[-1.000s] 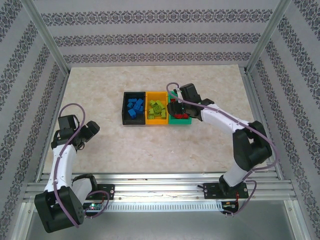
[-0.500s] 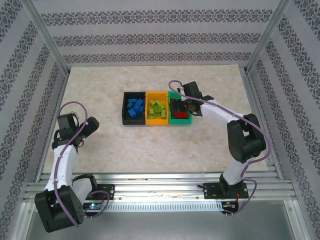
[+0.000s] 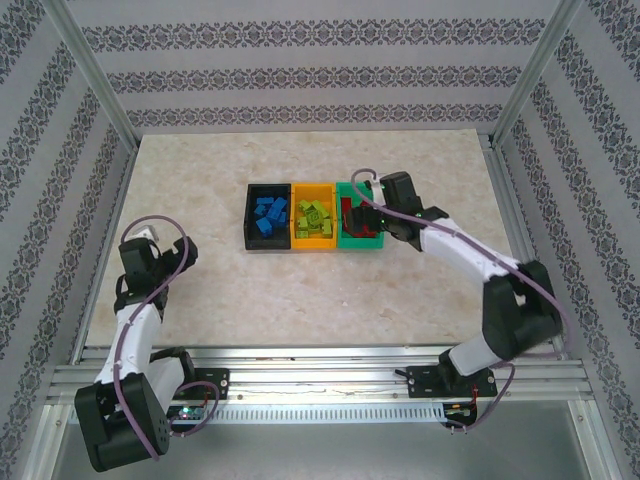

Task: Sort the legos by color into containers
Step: Place the lego in the container, then reset both arms

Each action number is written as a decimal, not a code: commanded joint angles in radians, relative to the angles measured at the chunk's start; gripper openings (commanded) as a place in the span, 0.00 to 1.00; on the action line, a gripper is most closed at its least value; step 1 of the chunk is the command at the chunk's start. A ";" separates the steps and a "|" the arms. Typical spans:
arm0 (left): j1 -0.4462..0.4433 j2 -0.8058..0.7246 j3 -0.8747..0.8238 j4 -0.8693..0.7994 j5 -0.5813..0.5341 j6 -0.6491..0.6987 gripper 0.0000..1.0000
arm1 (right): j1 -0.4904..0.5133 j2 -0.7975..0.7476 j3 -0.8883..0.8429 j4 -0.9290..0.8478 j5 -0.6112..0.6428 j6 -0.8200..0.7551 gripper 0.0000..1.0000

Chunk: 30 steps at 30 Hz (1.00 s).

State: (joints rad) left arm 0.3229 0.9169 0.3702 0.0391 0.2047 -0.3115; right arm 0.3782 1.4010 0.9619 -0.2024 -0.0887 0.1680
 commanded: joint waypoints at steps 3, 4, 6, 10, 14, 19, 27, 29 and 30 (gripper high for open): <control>0.010 0.054 -0.084 0.339 0.036 0.054 0.96 | -0.067 -0.225 -0.150 0.086 0.082 -0.060 0.94; 0.010 0.068 -0.095 0.383 0.043 0.052 0.96 | -0.093 -0.273 -0.184 0.102 0.087 -0.050 0.97; 0.008 0.096 -0.110 0.454 0.055 0.053 0.96 | -0.152 -0.346 -0.242 0.146 0.065 -0.017 0.98; -0.020 0.186 -0.112 0.571 0.058 0.060 0.95 | -0.222 -0.447 -0.361 0.248 0.118 -0.003 0.98; -0.062 0.312 -0.092 0.682 0.052 0.080 0.95 | -0.247 -0.469 -0.444 0.345 0.205 -0.012 0.98; -0.119 0.447 -0.087 0.860 0.016 0.121 0.95 | -0.265 -0.469 -0.556 0.507 0.315 -0.083 0.98; -0.166 0.585 -0.109 1.069 0.038 0.195 0.97 | -0.363 -0.334 -0.665 0.702 0.383 -0.073 0.98; -0.181 0.649 -0.123 1.173 0.075 0.225 1.00 | -0.369 -0.267 -0.690 0.826 0.356 -0.082 0.98; -0.196 0.658 -0.126 1.176 0.055 0.238 1.00 | -0.368 -0.239 -0.692 0.863 0.345 -0.088 0.98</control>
State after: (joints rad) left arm 0.1551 1.5379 0.2630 1.0397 0.2348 -0.1349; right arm 0.0147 1.1130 0.2966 0.4747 0.2611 0.0998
